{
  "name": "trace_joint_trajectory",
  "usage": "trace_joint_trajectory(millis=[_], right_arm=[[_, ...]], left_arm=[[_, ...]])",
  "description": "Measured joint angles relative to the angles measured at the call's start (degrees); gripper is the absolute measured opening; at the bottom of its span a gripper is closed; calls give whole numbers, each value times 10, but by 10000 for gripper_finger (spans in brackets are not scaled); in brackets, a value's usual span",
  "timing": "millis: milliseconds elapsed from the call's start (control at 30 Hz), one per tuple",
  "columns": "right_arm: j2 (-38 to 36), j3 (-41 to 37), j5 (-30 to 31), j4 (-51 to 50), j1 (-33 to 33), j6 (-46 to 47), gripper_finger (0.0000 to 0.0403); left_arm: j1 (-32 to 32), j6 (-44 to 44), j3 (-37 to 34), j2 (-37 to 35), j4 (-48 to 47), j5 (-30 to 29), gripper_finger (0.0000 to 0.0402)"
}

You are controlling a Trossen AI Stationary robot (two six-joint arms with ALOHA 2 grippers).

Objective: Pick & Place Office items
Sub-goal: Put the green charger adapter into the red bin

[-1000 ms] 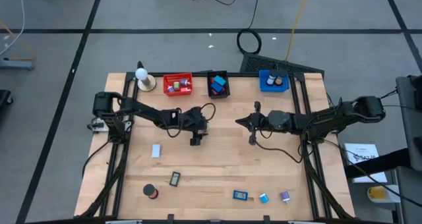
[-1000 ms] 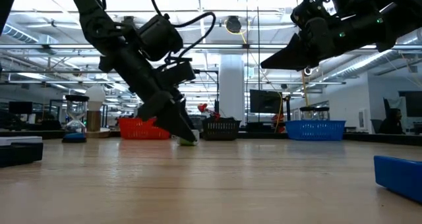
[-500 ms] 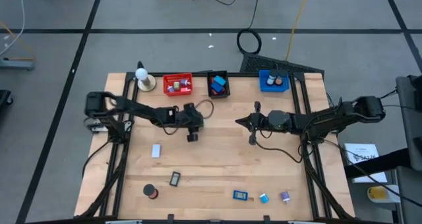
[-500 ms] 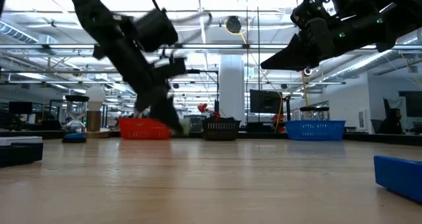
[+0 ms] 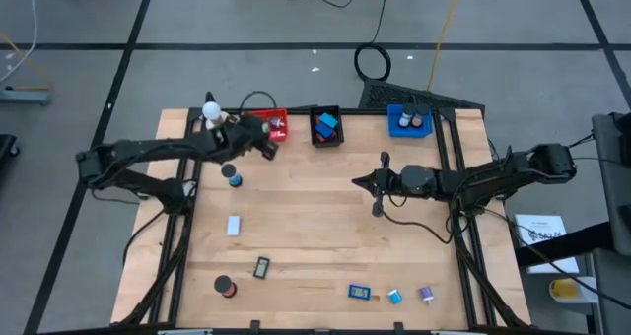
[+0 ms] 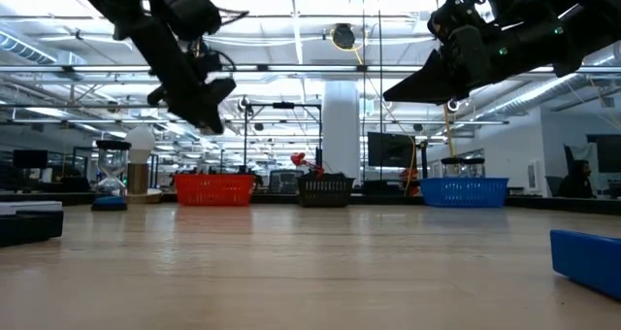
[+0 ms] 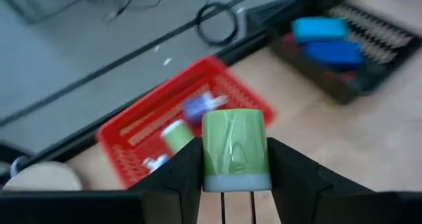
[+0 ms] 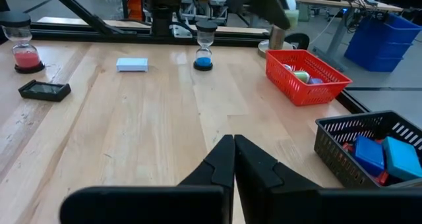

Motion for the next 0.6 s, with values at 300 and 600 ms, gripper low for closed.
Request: trace_joint_trajectory(millis=[300,600], right_arm=[[0,0,0,0,0,0,4],[0,0,0,0,0,0,4]], left_arm=[[118,-33,0,104,67,-3,147],[150,-75,0,174,95,-6,148]])
